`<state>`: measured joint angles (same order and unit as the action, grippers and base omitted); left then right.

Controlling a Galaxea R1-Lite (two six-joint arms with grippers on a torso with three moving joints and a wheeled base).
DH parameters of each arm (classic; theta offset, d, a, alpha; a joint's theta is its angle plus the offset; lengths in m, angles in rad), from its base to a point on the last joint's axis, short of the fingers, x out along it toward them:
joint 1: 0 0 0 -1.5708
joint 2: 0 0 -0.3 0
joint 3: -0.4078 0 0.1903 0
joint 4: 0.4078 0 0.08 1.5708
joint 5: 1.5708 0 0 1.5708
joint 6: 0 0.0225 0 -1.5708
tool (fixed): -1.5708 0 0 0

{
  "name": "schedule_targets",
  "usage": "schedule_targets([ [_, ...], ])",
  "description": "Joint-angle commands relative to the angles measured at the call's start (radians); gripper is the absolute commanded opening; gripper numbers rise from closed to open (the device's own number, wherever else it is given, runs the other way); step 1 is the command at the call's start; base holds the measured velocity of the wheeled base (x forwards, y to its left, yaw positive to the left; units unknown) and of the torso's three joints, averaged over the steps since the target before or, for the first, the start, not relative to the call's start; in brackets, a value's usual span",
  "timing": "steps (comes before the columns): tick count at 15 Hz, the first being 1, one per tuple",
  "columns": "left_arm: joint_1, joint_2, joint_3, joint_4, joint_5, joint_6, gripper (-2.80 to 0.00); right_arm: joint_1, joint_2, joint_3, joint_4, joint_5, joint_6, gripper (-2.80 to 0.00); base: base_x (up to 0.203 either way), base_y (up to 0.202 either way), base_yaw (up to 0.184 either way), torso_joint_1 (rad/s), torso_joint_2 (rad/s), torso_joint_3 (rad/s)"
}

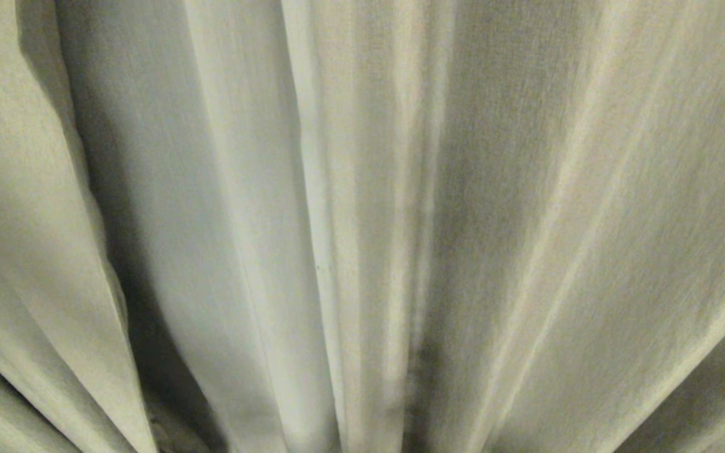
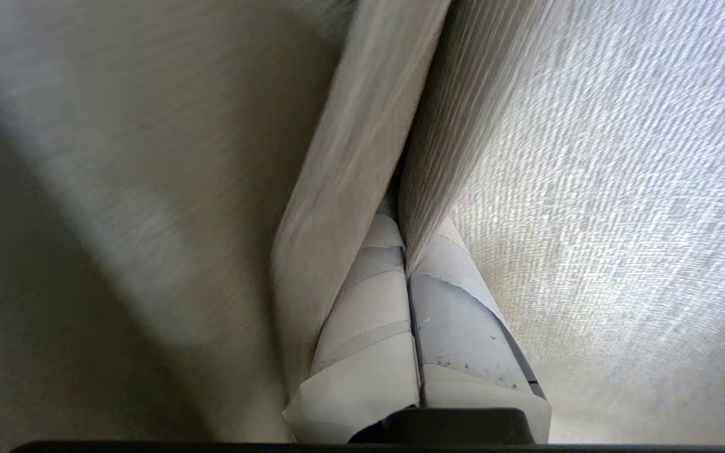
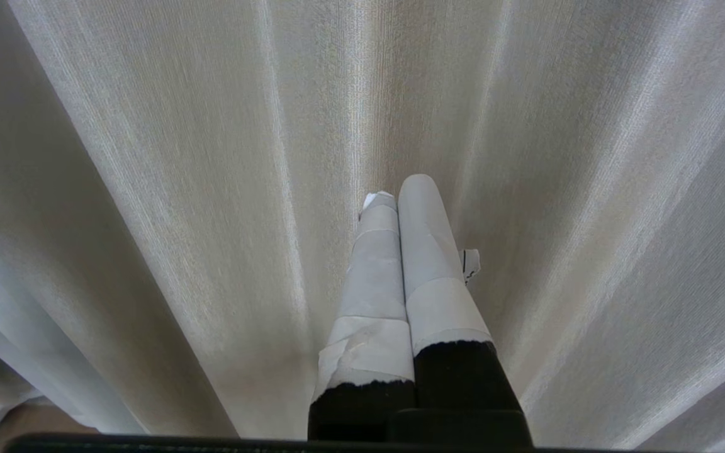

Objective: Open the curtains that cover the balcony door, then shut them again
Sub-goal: Pull the outer curtains open on both sides

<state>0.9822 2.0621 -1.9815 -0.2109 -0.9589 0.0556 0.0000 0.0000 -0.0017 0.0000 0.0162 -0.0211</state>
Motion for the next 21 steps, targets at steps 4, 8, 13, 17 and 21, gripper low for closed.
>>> schedule_targets([
  [4, 0.024, 0.022, 0.000, -0.071, -0.098, -0.045, -2.80, 0.000, 0.002, 0.000, 0.000, 0.000, 0.000, -2.80, 0.000, 0.000, 0.000, 0.000, 0.00, 0.000],
  [8, 0.023, 0.021, -0.001, -0.070, -0.215, 0.008, -2.80, 0.000, 0.002, 0.000, 0.000, 0.001, 0.000, -2.80, 0.000, 0.000, 0.000, 0.000, 0.00, 0.000],
  [13, 0.023, 0.036, 0.000, -0.065, -0.279, 0.123, -2.80, 0.000, 0.002, 0.000, 0.000, 0.001, 0.000, -2.80, 0.000, 0.000, 0.000, 0.000, 0.00, 0.000],
  [17, 0.022, 0.030, 0.000, -0.068, -0.394, 0.184, -2.80, 0.000, 0.002, 0.000, 0.000, 0.001, 0.000, -2.80, 0.000, 0.000, 0.000, 0.000, 0.00, 0.000],
  [21, 0.032, 0.023, 0.002, -0.069, -0.570, 0.242, -2.80, 0.002, 0.002, 0.000, 0.000, 0.001, 0.000, -2.80, 0.000, 0.000, 0.000, 0.000, 0.00, 0.000],
])
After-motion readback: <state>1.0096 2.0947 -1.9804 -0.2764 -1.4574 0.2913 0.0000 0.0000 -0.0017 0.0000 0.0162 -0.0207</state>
